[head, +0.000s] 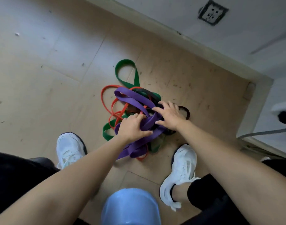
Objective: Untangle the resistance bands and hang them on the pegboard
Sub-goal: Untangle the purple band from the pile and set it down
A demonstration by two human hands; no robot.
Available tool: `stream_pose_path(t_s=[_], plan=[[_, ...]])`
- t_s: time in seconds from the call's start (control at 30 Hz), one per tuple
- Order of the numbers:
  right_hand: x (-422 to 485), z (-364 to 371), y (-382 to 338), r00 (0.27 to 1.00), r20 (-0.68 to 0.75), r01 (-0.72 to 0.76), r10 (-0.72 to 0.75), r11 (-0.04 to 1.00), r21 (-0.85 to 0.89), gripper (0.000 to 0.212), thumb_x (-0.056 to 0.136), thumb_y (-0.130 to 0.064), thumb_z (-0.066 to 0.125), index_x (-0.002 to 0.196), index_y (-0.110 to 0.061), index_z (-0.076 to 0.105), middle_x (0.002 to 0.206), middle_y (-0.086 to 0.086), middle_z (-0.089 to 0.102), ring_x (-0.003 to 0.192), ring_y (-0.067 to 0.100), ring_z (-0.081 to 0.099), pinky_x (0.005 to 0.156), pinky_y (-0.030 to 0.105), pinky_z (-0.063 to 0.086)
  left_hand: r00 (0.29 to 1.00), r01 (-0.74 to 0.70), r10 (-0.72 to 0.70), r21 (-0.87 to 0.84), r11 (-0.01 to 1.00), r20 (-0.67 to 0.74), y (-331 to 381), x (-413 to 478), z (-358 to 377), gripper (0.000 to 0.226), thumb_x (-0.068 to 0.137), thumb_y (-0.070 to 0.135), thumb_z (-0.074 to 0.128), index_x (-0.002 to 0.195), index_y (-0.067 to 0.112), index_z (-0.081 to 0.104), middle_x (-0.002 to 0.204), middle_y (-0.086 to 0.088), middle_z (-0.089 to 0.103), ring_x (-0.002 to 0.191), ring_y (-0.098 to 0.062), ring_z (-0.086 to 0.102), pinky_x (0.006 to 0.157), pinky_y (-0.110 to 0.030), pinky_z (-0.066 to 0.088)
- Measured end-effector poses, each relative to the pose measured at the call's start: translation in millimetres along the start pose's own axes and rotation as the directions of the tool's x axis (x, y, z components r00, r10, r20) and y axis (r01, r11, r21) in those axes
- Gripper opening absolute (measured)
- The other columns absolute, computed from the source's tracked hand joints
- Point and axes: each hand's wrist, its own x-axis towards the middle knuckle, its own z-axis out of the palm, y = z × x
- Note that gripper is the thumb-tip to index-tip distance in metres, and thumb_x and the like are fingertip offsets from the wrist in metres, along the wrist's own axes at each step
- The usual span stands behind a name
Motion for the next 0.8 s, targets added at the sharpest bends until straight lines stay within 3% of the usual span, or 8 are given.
stream_pose_path(t_s=[0.1,0.2,0.33,0.43,0.47,0.6,0.7,0.8], plan=[[9,2,1,0.998,-0.032,0.046,-0.05,0.994,-0.095,0.049,0.086,-0.054,0.07,0.126,-0.029,0.058,0.147,0.005,0.042,0.134,0.032,0.034,0.108,0.048,0.032,0.993,-0.042,0.054,0.111,0.993,-0.108,-5,7,24,0.065,0.071,0.074,0.064,0.114,0.026,0.057,0.106,0.004,0.064,0.098,-0.022,0.059,0.08,-0.04,0.045],[3,-15,-6,0.992,-0.107,0.051,-0.066,0.99,-0.132,0.037,0.081,-0.053,0.075,0.102,-0.026,0.061,0.131,0.004,0.05,0.125,0.03,0.039,0.1,0.045,0.035,0.983,-0.082,0.091,0.061,0.995,-0.159,-6,4,14,0.05,0.078,0.06,0.068,0.115,0.027,0.061,0.103,0.002,0.069,0.097,-0.024,0.065,0.073,-0.038,0.048],[-28,-42,-30,0.969,-0.242,0.041,-0.046,0.999,-0.024,0.04,0.078,-0.051,0.08,0.099,-0.022,0.064,0.115,0.005,0.053,0.114,0.029,0.047,0.09,0.038,0.04,0.965,-0.067,0.067,0.008,0.998,-0.254,-11,-26,-17,0.041,0.082,0.045,0.068,0.121,0.032,0.062,0.103,0.006,0.071,0.096,-0.023,0.067,0.072,-0.036,0.052],[-52,-70,-53,0.946,-0.321,0.074,-0.042,0.993,0.091,0.034,0.08,-0.043,0.081,0.091,-0.017,0.062,0.1,0.004,0.055,0.099,0.029,0.057,0.072,0.03,0.034,0.963,-0.111,0.097,-0.04,0.993,-0.252,-8,-43,-46,0.056,0.085,0.04,0.072,0.137,0.029,0.057,0.107,0.005,0.069,0.099,-0.02,0.065,0.081,-0.033,0.05],[-62,-81,-62,0.924,-0.381,0.092,-0.039,0.988,0.122,0.031,0.081,-0.041,0.081,0.087,-0.018,0.06,0.098,0.005,0.058,0.095,0.029,0.058,0.07,0.03,0.033,0.967,-0.115,0.094,-0.076,0.99,-0.237,-2,-49,-59,0.053,0.086,0.042,0.073,0.135,0.029,0.058,0.102,0.007,0.068,0.094,-0.019,0.065,0.081,-0.034,0.052],[-111,-135,-87,0.791,-0.611,0.211,-0.034,0.952,0.221,0.027,0.079,-0.036,0.082,0.08,-0.023,0.059,0.083,-0.003,0.061,0.078,0.02,0.054,0.068,0.03,0.035,0.957,-0.195,0.139,-0.206,0.959,-0.255,24,-75,-116,0.011,0.088,0.038,0.076,0.094,0.029,0.072,0.083,0.002,0.071,0.074,-0.015,0.065,0.073,-0.035,0.053],[-152,-174,-95,0.705,-0.708,0.263,-0.02,0.936,0.235,0.029,0.079,-0.042,0.082,0.079,-0.022,0.06,0.073,-0.008,0.059,0.069,0.016,0.055,0.063,0.031,0.038,0.94,-0.264,0.172,-0.311,0.913,-0.293,44,-100,-164,0.015,0.09,0.025,0.073,0.102,0.017,0.074,0.086,-0.004,0.075,0.076,-0.022,0.07,0.076,-0.044,0.056],[-193,-207,-96,0.673,-0.74,0.274,-0.012,0.933,0.235,0.037,0.079,-0.052,0.08,0.083,-0.019,0.065,0.075,-0.002,0.065,0.071,0.019,0.061,0.066,0.035,0.046,0.897,-0.353,0.274,-0.187,0.917,-0.347,68,-132,-209,0.018,0.093,0.019,0.071,0.109,0.012,0.07,0.088,-0.005,0.077,0.079,-0.023,0.074,0.08,-0.044,0.062]])
